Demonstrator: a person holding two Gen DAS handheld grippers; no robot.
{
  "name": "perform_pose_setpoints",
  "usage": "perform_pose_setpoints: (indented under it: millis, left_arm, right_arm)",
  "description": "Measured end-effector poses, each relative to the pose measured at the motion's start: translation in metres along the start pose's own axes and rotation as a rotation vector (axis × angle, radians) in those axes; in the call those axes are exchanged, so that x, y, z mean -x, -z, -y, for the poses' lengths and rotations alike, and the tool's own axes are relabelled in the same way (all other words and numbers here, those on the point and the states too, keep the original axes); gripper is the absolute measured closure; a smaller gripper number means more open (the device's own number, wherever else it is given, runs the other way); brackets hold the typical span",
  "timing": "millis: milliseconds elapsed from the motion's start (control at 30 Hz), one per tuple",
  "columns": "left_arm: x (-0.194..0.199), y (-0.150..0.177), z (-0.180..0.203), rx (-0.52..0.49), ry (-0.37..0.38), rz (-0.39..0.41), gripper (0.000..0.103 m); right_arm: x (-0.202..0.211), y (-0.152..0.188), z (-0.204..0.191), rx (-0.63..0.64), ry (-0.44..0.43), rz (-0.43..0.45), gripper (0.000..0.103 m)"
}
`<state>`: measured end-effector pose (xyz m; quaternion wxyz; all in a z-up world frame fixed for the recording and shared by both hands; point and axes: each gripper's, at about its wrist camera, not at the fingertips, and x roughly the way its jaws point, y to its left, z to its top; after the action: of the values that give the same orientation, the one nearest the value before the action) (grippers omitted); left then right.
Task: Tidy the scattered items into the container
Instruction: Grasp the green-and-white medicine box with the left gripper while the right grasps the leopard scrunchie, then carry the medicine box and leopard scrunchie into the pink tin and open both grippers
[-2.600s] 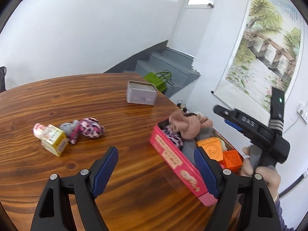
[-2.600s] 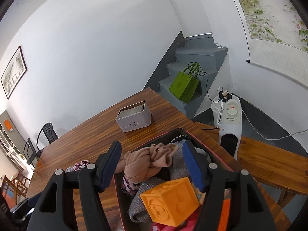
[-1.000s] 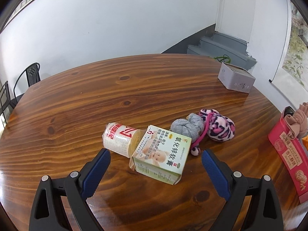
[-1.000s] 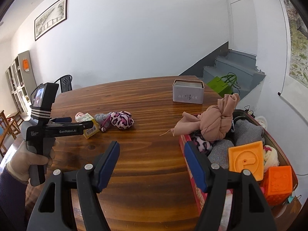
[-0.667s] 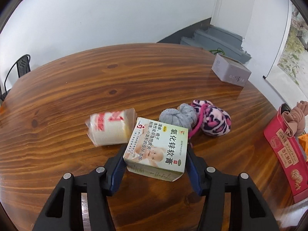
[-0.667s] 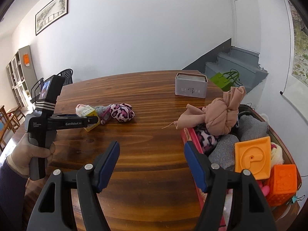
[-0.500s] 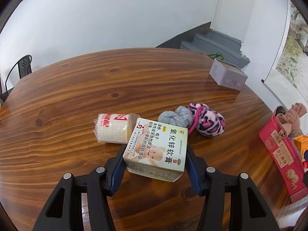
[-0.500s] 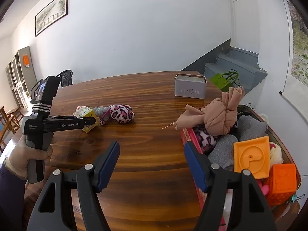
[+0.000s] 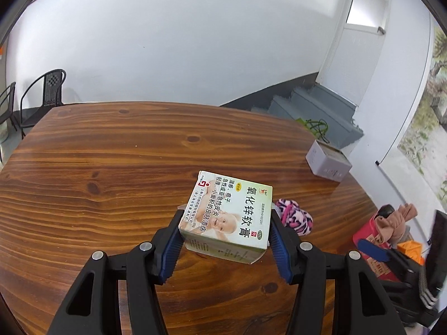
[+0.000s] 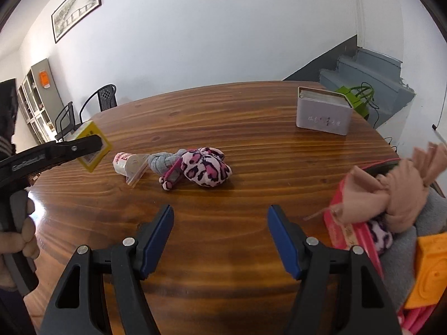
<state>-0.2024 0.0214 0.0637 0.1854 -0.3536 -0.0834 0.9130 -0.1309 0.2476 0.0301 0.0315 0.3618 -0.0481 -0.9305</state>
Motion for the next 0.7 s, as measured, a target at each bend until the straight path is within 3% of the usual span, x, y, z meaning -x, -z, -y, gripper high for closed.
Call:
perform_pose_setpoints:
  millis: [167, 400, 467, 700]
  left_arm:
    - [0.005, -0.003, -0.006, 0.029, 0.009, 0.009, 0.045]
    - [-0.004, 0.001, -0.001, 0.019, 0.006, -0.015, 0.045]
    - [-0.007, 0.002, 0.001, 0.011, 0.006, -0.023, 0.045]
    - [-0.007, 0.005, 0.008, -0.003, 0.011, -0.022, 0.045]
  right_arm:
    - [-0.042, -0.019, -0.007, -0.020, 0.005, -0.032, 0.030]
    - [-0.082, -0.036, -0.012, -0.023, -0.059, -0.104, 0.031]
    - [-0.089, -0.034, -0.009, -0.025, -0.048, -0.129, 0.051]
    - [-0.056, -0.022, -0.006, -0.031, -0.055, -0.083, 0.057]
